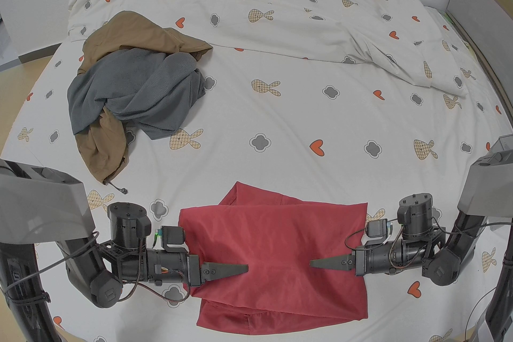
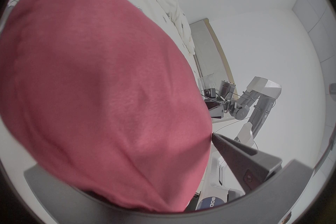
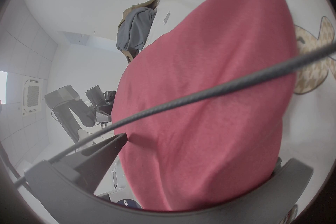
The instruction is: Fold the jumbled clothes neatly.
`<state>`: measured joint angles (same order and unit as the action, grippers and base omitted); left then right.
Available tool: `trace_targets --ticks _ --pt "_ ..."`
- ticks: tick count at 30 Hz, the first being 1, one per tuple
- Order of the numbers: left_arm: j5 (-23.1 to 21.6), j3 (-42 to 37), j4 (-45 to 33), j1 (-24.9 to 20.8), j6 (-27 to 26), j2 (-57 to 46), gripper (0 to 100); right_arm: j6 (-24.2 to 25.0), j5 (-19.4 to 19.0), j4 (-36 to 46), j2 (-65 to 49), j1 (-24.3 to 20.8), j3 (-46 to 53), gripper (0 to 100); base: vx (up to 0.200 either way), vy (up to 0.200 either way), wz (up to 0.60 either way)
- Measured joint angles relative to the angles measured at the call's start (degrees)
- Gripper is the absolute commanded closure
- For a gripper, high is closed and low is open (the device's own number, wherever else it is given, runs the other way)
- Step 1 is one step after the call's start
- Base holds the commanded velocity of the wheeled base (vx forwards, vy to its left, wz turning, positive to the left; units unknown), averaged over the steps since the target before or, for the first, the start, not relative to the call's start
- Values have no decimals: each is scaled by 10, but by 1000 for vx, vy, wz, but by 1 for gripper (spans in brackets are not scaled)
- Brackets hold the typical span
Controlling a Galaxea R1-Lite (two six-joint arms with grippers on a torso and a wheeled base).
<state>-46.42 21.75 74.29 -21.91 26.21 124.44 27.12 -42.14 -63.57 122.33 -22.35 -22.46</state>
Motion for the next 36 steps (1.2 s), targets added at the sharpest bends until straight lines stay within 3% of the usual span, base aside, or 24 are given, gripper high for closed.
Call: trace_targets --ticks 7,13,36 --pt "-1 14 0 -20 4 1 0 8 0 2 0 -25 -12 0 0 0 0" --pt "-1 15 0 -26 5 1 0 50 -1 2 -1 -36 -18 0 0 0 0" --pt "-1 18 0 -24 6 6 0 53 -6 1 -42 -39 -1 0 0 0 0"
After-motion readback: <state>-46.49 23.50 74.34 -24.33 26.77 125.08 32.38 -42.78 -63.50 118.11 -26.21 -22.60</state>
